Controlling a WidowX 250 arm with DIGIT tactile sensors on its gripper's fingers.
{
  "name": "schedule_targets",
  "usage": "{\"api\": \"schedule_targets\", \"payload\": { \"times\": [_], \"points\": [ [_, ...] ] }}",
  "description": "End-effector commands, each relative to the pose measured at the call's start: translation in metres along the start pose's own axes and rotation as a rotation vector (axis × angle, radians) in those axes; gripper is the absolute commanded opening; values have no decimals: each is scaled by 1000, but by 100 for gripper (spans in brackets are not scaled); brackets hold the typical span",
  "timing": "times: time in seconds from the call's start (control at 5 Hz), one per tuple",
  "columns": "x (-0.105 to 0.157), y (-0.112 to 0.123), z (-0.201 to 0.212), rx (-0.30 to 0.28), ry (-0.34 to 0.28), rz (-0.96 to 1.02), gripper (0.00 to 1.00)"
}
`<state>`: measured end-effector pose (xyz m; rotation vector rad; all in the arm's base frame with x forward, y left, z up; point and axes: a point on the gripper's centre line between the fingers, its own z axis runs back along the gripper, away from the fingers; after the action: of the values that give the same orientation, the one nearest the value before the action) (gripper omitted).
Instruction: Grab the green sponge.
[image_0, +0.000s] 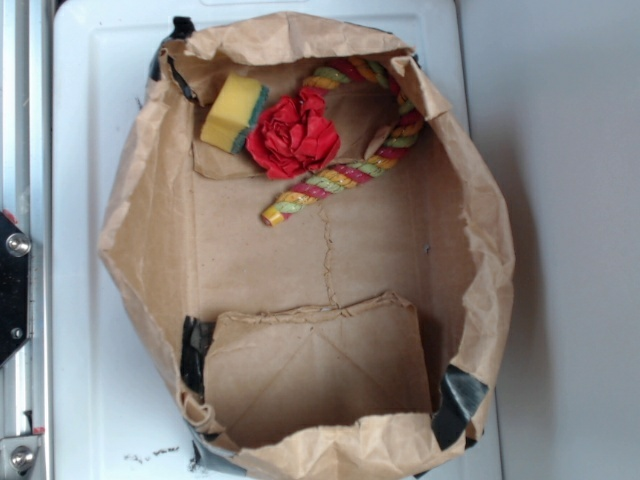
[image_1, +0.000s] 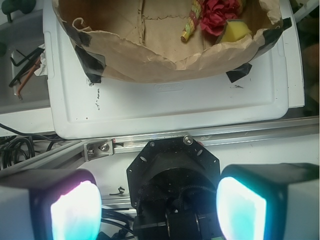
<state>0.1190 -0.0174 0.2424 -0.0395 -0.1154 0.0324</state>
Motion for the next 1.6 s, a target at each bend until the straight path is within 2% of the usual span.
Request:
{"api": "schedule_targets", "payload": {
  "times": [0.0,0.2,0.4,1.0,1.4],
  "points": [
    [0,0,0,0,0,0,100],
    [31,9,-10,33,-9,76,100],
    [49,15,-16,50,-6,118,100],
    [87,40,-28,92,-8,239,100],
    [110,65,-46,144,21,330,100]
  ]
}}
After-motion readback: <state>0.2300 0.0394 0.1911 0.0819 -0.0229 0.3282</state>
